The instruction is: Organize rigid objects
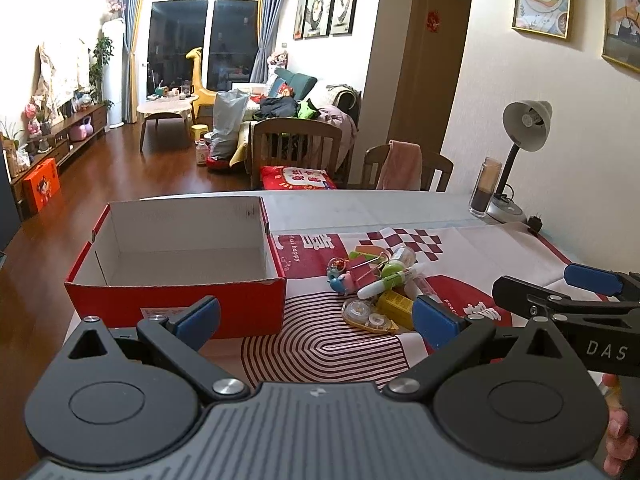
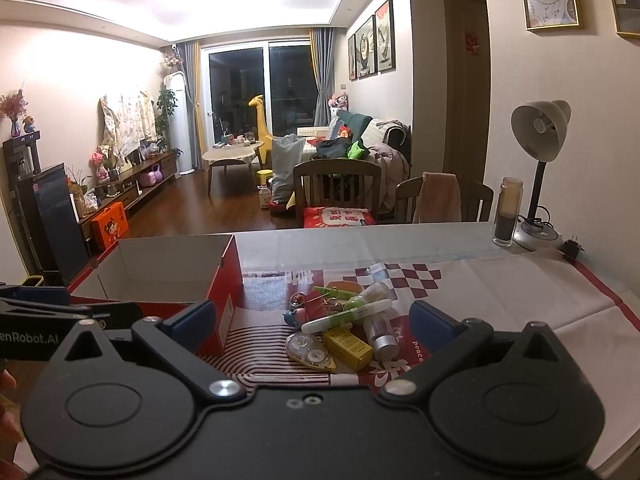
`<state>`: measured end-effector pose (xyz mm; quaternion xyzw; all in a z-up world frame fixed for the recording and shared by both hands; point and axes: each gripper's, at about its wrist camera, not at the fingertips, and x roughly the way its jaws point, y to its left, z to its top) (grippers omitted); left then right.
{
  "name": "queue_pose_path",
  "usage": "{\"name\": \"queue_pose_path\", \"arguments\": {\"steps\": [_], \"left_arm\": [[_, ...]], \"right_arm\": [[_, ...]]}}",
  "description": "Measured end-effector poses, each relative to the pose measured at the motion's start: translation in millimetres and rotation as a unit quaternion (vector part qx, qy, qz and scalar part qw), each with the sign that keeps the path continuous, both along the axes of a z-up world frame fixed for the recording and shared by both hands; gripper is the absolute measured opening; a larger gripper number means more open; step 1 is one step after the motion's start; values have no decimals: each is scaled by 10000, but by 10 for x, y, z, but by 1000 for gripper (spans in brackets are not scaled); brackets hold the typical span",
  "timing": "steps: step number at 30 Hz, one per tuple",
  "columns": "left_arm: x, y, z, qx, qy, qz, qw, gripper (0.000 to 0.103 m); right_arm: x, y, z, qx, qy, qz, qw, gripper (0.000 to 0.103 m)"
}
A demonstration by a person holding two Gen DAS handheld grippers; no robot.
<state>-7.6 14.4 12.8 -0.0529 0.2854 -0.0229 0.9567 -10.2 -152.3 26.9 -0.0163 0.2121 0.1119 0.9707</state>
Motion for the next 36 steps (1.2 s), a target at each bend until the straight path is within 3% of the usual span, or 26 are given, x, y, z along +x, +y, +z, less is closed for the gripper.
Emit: {"name": "queue_pose_path", "arguments": {"steps": [17, 25, 36], "left_arm": [[37, -15, -33, -24, 31, -14, 10000, 103], [215, -155, -98, 83, 131, -23, 9999, 103], [684, -433, -274, -61, 360, 147, 9992, 103]], "right_arm": [[88, -85, 95, -4, 23, -40, 10000, 102], [240, -233, -68, -25, 101, -12, 9999, 101], [615, -458, -216, -188, 105, 597, 9980, 102]]}}
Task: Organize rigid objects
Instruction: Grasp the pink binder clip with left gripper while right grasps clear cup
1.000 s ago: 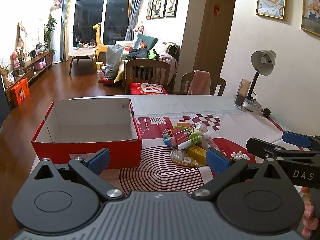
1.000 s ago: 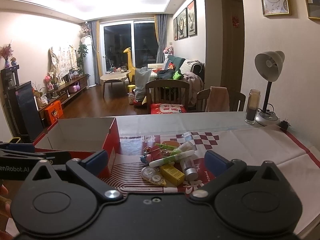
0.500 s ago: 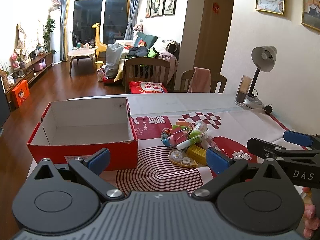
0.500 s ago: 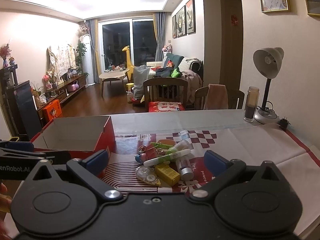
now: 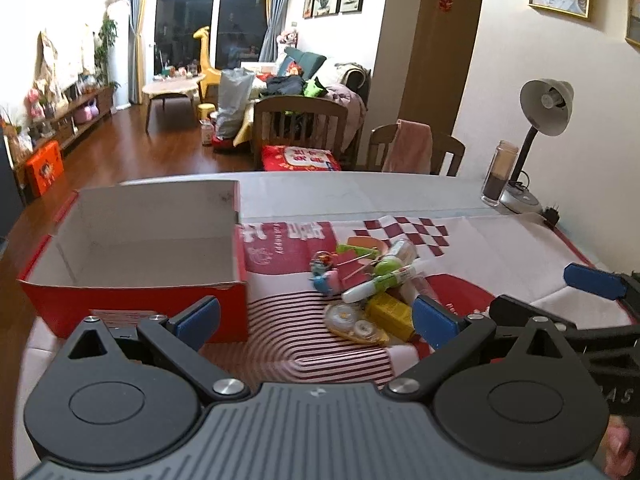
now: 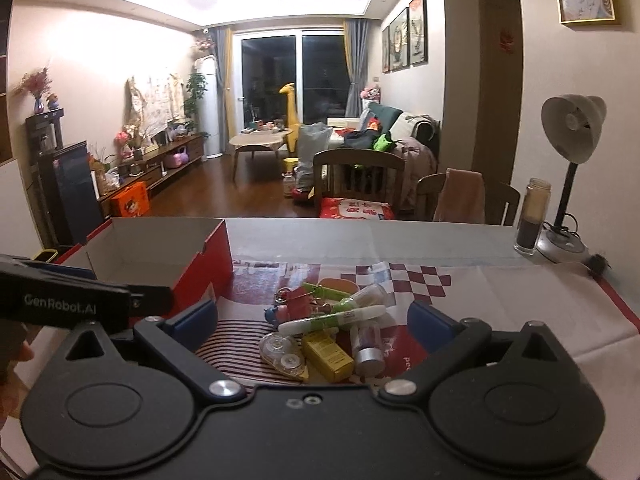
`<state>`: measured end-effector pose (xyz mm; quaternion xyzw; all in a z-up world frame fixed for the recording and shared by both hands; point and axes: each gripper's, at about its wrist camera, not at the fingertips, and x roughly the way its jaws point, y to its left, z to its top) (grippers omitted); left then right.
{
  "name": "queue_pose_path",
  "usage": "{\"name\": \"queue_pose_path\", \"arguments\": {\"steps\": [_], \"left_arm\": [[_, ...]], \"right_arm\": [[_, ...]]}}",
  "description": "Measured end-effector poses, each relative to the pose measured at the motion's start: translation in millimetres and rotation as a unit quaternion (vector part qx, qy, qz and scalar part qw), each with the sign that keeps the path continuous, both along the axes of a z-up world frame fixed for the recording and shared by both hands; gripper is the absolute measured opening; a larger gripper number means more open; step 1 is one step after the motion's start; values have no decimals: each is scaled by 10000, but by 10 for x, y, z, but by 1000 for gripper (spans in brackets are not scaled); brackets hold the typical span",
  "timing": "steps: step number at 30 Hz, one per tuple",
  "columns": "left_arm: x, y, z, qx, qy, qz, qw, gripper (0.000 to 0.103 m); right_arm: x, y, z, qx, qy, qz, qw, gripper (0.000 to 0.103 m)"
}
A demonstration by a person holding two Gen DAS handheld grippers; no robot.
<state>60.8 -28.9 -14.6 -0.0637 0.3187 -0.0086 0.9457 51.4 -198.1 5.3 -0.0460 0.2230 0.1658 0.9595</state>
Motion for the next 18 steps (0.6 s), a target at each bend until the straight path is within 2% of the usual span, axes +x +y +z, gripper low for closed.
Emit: {"name": "queue_pose_path", "arguments": {"steps": [2, 7, 14, 18], "left_arm": [[110, -64, -41, -43, -7, -76, 10000, 103], [367, -303, -137, 212, -49, -162, 9996, 103], [729, -558, -314, 254, 127, -228, 9993, 103], [912, -686, -394, 307, 264, -236, 9989, 103]], "right_arm": [[103, -57, -31, -37, 38, 61, 10000, 102], [380, -237, -149, -181, 168, 198, 9995, 102], [755, -403, -403, -440, 507, 367, 9971, 102], [927, -443, -561, -559, 659, 446, 9953, 97]]}}
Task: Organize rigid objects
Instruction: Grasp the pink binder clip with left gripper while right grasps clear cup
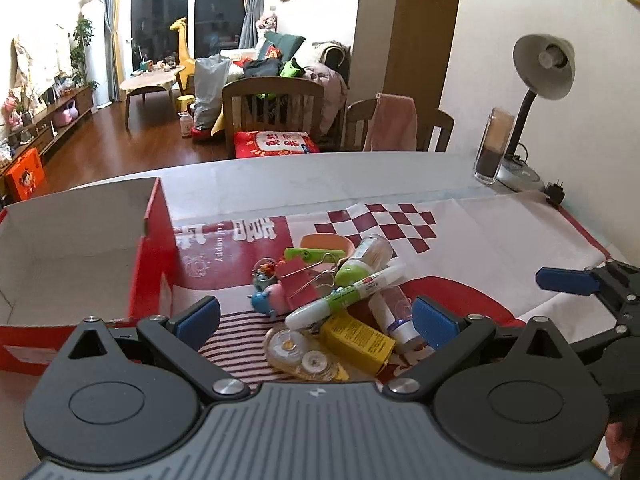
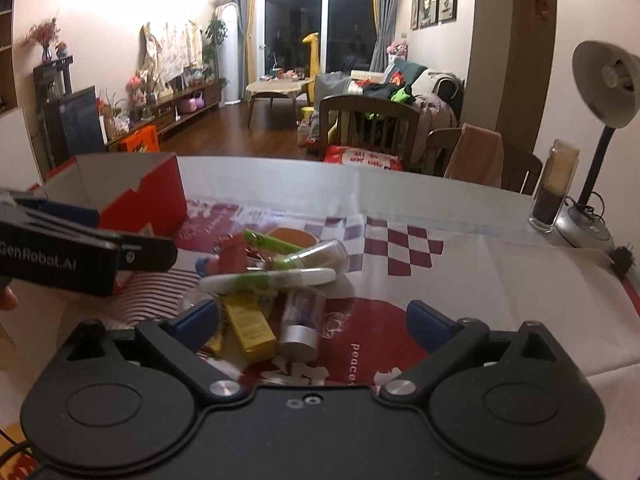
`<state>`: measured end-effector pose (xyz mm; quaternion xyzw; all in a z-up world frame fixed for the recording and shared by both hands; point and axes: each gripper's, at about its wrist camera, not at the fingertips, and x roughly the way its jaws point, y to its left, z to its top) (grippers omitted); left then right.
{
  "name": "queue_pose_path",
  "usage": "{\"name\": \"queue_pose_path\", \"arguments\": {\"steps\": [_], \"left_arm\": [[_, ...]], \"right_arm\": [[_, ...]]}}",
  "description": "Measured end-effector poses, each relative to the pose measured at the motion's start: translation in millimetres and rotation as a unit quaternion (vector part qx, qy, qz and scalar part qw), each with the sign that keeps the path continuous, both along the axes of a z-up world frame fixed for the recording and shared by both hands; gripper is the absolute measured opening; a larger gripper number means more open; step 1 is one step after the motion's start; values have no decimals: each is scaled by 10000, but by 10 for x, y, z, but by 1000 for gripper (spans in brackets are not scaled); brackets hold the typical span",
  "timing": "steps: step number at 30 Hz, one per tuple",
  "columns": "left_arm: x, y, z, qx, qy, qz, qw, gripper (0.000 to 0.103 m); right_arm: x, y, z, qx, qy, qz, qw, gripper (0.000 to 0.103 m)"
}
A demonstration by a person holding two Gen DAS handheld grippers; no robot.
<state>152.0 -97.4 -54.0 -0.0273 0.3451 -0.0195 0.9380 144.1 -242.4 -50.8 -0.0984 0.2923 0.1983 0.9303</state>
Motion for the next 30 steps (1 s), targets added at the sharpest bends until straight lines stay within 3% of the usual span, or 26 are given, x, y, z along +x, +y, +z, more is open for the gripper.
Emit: {"name": "queue_pose_path", "arguments": {"steps": [13, 22, 30], "left_arm": [[731, 30, -405, -141, 485, 387, 9980, 103], [1074, 103, -701, 0, 816, 626, 9947, 101], [1226, 85, -774, -34, 948, 553, 9940, 82]], "right_arm": [[566, 40, -320, -147, 513, 242, 9983, 79], [879, 82, -521, -64, 1087, 123, 9940, 64], [970, 179, -616, -46, 1365, 293, 9902, 54]]}}
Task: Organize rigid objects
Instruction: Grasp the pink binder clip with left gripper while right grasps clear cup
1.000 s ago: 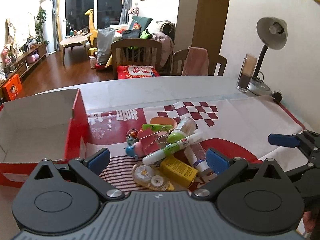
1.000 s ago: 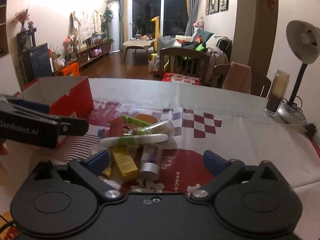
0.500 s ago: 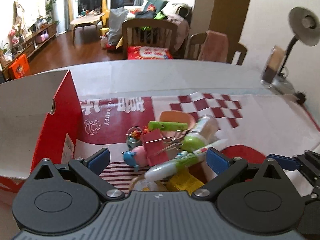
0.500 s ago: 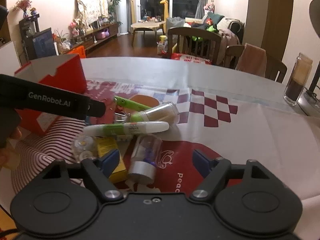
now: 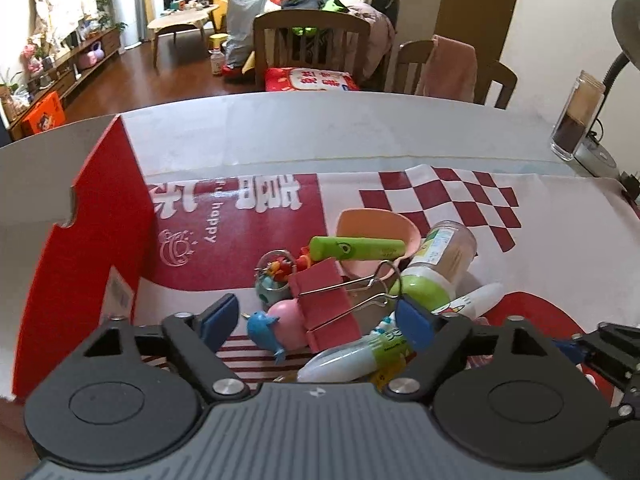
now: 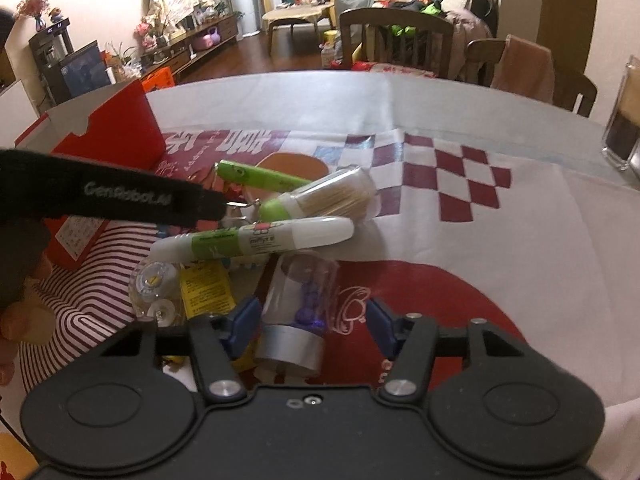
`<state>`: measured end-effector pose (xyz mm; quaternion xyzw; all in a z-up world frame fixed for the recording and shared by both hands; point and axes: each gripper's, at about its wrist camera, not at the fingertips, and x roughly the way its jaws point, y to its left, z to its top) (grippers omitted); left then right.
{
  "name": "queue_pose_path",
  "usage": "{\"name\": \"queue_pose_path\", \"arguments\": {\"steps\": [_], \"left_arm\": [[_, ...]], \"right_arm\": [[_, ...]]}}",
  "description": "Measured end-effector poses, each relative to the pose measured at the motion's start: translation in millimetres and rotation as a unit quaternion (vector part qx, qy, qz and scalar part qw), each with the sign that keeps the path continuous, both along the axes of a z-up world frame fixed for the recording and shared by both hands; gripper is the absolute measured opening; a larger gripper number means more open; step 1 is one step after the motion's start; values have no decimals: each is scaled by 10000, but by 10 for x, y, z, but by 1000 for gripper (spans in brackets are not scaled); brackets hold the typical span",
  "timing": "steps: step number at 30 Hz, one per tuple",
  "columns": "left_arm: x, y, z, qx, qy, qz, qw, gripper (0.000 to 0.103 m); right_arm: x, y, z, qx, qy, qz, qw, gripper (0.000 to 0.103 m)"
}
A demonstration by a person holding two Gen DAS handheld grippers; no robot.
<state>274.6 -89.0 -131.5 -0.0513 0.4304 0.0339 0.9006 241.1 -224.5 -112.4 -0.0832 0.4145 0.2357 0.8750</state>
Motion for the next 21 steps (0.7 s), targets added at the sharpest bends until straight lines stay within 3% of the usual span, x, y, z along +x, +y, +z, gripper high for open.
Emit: {"name": "queue_pose_path", "arguments": {"steps": [9, 13, 16, 21], "left_arm": [[205, 53, -72, -377, 195, -62, 9991, 58], [259, 43, -94, -357, 226, -94, 9991, 57], [284, 61, -97, -242, 278, 17, 9993, 42], [265, 72, -89, -181, 274, 35, 9995, 35]], "right_arm": [[83, 37, -94, 37, 235, -41, 9997, 49], [86, 55, -83, 60, 252, -50, 9997, 46], [78, 58, -72, 80, 261, -83, 9996, 42], [46, 24, -40, 173, 261, -165, 9994, 42]]}}
